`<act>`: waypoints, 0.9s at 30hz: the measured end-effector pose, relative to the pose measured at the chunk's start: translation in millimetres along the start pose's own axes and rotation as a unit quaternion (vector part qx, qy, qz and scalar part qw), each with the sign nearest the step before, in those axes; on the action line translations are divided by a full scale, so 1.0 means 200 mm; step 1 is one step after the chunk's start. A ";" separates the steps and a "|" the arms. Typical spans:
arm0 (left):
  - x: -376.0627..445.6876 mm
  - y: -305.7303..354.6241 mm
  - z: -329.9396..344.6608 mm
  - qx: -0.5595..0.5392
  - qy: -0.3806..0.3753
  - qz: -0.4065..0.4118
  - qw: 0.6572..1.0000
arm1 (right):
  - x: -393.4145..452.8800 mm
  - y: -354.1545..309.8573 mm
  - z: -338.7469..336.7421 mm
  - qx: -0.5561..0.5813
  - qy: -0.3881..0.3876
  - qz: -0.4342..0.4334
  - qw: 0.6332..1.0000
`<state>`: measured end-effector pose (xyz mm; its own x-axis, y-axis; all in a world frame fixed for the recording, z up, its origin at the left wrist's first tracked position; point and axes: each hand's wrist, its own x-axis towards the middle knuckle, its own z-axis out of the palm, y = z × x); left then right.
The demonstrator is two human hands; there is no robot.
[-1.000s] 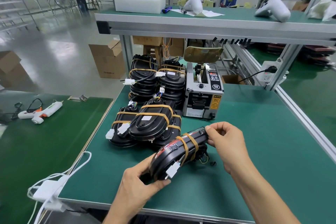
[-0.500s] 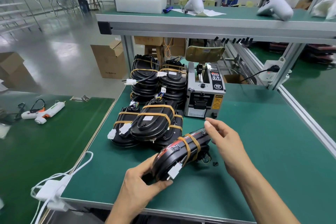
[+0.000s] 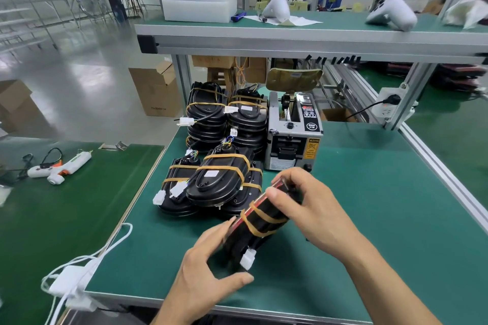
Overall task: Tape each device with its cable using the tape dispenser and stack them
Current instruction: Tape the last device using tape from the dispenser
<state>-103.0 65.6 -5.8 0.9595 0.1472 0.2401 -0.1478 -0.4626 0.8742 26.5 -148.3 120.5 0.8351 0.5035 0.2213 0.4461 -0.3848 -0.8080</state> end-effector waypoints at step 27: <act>0.01 0.03 -0.02 -0.069 0.039 -0.027 0.997 | 0.41 0.25 0.00 0.184 0.231 0.231 0.927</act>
<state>-103.1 67.0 1.3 0.9458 0.2392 0.2196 -0.1338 -0.3292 0.9347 116.8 -126.5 97.4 0.9964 -0.0672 -0.0521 -0.0614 -0.1444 -0.9876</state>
